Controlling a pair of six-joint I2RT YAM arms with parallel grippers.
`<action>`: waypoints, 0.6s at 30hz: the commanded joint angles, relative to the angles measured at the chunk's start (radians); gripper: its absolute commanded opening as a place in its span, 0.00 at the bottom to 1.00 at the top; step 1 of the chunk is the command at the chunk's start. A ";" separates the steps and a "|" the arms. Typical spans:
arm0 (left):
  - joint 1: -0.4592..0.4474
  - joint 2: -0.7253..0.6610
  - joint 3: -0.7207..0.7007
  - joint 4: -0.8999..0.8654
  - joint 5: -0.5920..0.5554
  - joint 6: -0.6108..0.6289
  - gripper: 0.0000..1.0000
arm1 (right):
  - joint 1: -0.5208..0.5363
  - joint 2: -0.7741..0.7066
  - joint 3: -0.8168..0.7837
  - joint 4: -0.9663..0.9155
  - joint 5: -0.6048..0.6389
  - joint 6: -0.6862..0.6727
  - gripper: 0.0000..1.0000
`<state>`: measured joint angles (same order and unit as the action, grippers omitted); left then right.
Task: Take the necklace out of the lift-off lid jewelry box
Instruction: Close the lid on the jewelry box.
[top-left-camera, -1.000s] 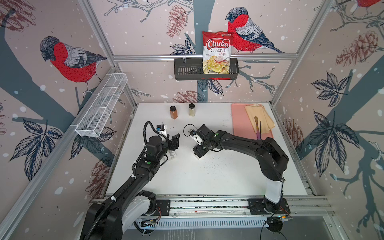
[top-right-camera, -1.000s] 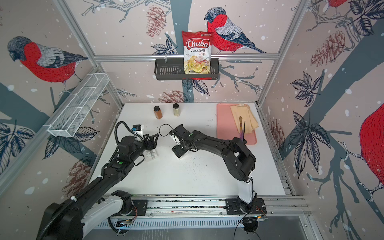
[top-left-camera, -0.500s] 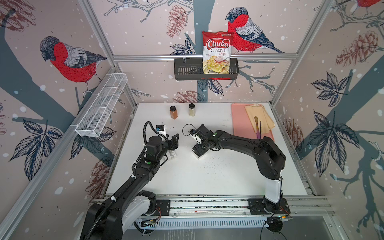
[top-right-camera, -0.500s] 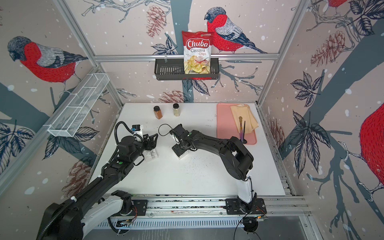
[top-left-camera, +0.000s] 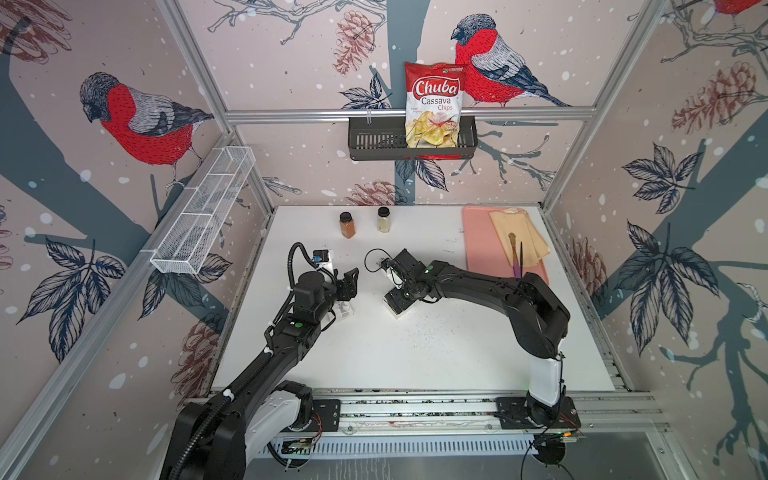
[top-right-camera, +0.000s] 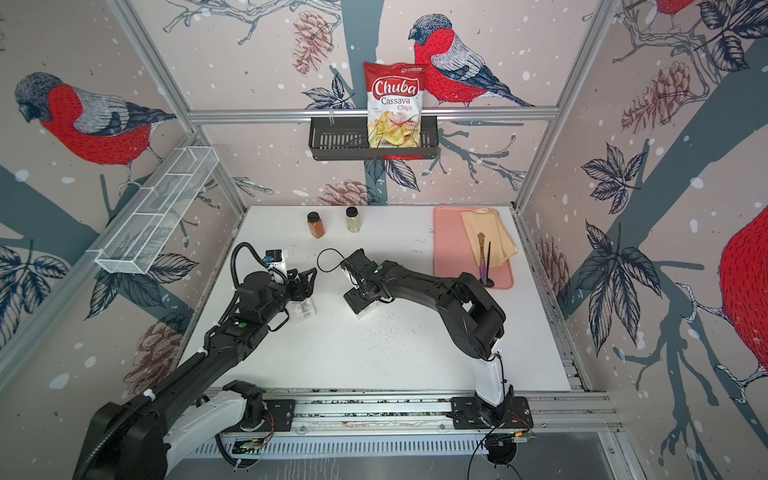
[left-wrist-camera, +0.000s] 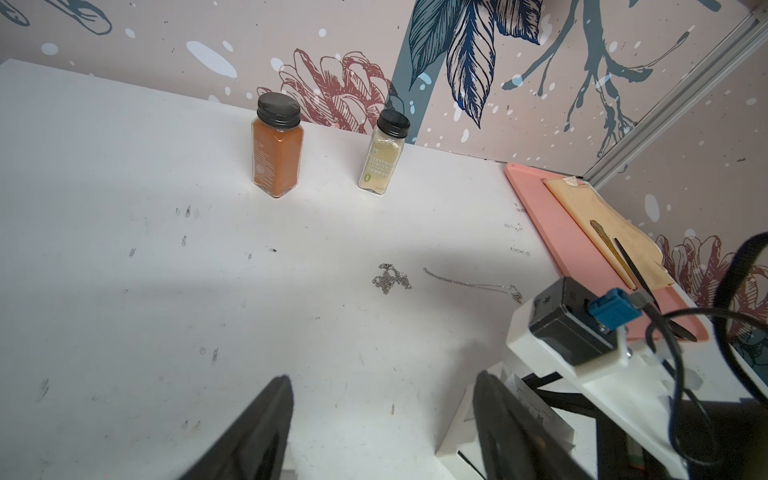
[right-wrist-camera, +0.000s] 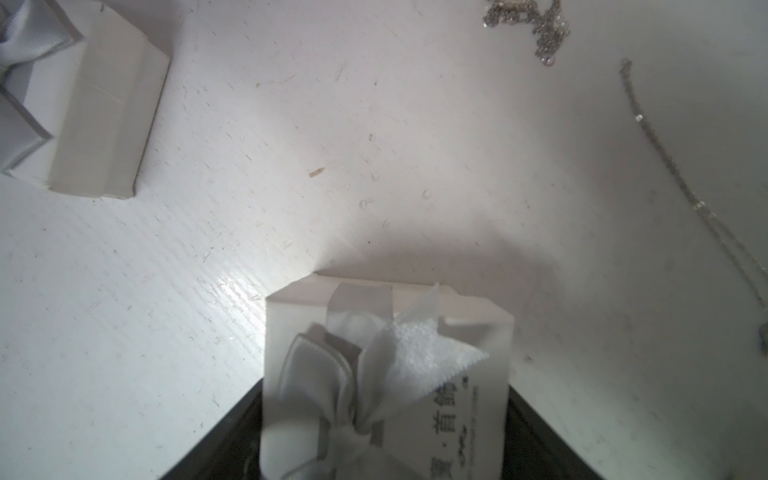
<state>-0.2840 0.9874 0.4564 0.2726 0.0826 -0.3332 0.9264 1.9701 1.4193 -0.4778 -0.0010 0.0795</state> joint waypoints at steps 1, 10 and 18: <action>0.002 0.003 -0.007 0.021 0.014 0.002 0.73 | -0.001 0.009 0.011 -0.002 -0.007 0.018 0.79; 0.002 0.016 -0.084 0.048 0.068 -0.027 0.70 | 0.001 0.015 0.011 -0.001 -0.017 0.028 0.79; -0.014 0.039 -0.161 0.097 0.189 -0.034 0.55 | 0.001 0.007 0.005 0.006 -0.042 0.033 0.81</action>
<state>-0.2878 1.0187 0.3119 0.3073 0.2085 -0.3477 0.9268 1.9785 1.4239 -0.4782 -0.0181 0.1047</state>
